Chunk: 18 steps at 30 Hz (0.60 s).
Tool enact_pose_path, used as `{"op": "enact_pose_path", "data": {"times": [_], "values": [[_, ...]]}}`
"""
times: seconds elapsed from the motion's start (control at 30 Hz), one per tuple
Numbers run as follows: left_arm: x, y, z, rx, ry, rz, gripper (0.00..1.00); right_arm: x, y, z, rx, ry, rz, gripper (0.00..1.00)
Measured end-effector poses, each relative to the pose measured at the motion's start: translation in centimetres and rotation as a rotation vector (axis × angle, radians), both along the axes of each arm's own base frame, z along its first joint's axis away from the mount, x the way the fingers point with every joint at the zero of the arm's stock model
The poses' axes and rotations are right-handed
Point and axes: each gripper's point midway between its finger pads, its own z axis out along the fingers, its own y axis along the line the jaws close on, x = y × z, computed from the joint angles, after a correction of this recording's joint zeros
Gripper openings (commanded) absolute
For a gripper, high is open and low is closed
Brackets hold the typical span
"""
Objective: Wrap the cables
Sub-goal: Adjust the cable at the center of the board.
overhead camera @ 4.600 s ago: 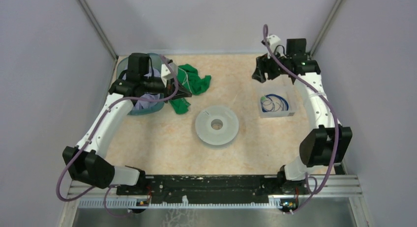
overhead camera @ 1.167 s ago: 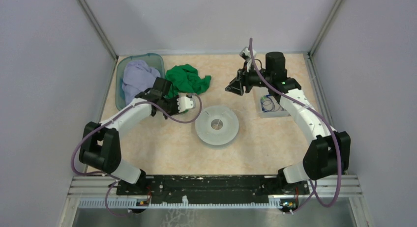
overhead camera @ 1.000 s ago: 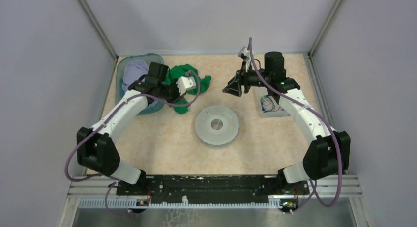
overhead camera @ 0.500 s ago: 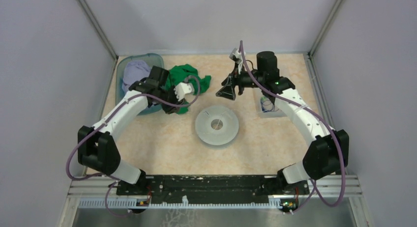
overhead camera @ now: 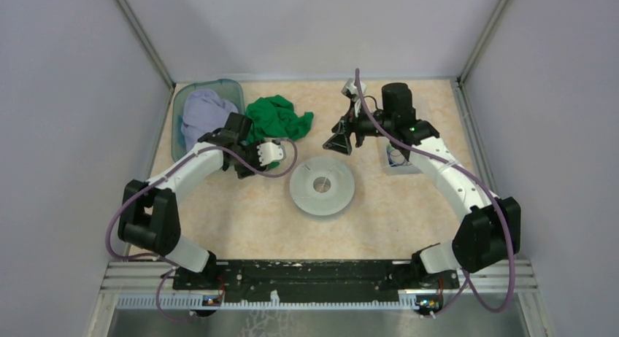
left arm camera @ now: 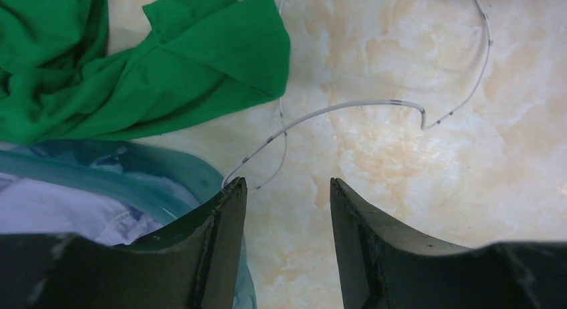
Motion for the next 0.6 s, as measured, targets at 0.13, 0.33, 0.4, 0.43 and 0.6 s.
{"op": "enact_pose_path", "data": {"times": [0.13,0.33,0.4,0.43,0.6], "values": [[1.0,-0.3,-0.9,0.000,-0.010,-0.009,0.50,-0.1,-0.1,-0.4,-0.004,0.007,-0.002,0.71],[0.6,-0.9,-0.8,-0.027,0.012,-0.047,0.50,-0.1,-0.2,-0.5,-0.009,0.000,-0.005,0.71],[0.2,-1.1,-0.3,-0.038,0.021,-0.073,0.51,-0.1,-0.2,-0.5,-0.010,0.000,-0.005,0.71],[-0.2,-1.1,0.2,-0.046,0.026,-0.089,0.51,-0.1,-0.2,-0.6,-0.011,0.000,-0.005,0.71],[-0.9,-1.1,2.5,-0.068,0.010,-0.153,0.52,-0.2,-0.2,-0.7,-0.014,-0.004,-0.004,0.71]]}}
